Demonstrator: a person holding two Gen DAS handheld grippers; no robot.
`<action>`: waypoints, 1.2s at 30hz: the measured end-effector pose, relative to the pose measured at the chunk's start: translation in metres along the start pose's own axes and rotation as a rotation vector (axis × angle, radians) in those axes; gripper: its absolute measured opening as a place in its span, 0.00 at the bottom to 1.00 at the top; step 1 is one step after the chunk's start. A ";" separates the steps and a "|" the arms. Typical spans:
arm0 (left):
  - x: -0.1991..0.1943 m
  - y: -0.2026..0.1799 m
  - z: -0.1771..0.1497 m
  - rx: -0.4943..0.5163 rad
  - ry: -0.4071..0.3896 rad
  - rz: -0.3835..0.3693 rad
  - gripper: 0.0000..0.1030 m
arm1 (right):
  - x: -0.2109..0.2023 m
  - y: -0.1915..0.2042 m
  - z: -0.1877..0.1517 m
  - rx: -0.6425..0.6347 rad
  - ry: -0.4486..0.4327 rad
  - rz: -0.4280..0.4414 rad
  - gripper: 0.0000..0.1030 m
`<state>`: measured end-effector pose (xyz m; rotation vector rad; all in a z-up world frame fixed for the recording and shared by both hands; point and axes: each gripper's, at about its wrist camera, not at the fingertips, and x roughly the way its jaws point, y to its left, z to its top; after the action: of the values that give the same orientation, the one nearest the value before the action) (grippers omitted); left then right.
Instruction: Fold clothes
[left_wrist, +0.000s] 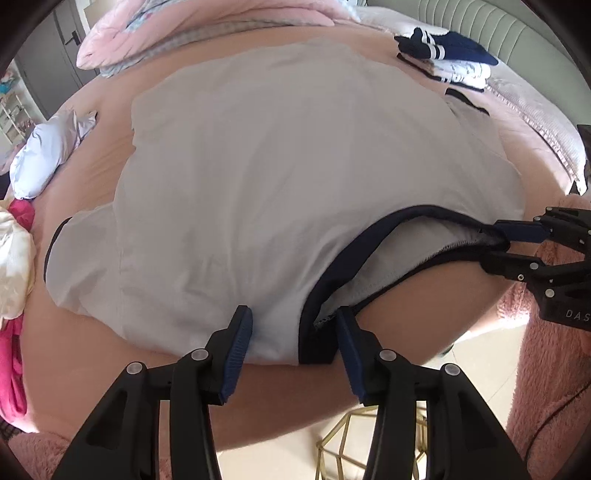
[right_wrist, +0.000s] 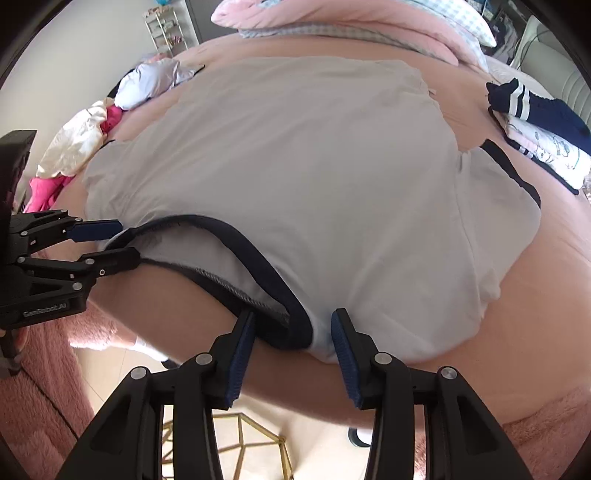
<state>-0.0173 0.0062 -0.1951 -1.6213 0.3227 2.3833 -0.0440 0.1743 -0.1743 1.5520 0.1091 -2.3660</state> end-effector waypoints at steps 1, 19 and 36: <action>-0.002 0.001 0.002 -0.006 -0.006 -0.008 0.43 | 0.000 -0.001 -0.002 -0.005 0.010 0.000 0.41; 0.006 -0.006 0.005 -0.012 0.055 -0.106 0.60 | 0.003 -0.007 0.016 0.019 0.022 0.053 0.42; 0.015 -0.073 0.122 -0.010 -0.122 -0.314 0.58 | -0.053 -0.184 0.026 0.446 -0.126 -0.109 0.42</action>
<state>-0.1062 0.1146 -0.1682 -1.4037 0.0293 2.2318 -0.1020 0.3538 -0.1352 1.6043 -0.3982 -2.6992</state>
